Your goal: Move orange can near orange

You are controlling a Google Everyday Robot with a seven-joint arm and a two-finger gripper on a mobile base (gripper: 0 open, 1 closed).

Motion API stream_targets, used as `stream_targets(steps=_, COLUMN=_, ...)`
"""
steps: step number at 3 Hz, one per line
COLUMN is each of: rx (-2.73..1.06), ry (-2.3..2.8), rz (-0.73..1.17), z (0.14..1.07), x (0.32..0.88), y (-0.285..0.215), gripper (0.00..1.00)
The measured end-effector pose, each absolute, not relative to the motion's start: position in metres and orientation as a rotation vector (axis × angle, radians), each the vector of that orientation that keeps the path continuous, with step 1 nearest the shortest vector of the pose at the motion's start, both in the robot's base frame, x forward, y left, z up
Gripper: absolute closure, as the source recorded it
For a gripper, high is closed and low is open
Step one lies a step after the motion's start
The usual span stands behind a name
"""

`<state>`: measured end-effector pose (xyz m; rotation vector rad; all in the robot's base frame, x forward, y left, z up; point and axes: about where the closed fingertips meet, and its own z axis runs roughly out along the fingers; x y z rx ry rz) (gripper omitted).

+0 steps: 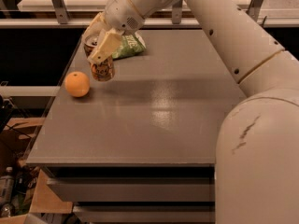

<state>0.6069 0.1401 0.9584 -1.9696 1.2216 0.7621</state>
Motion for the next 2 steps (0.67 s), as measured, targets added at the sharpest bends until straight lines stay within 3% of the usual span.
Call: stream_targets(steps=2, rx=-1.977, ry=1.163, rz=0.896, z=0.9383, x=0.5769, y=0.1436, gripper=1.0)
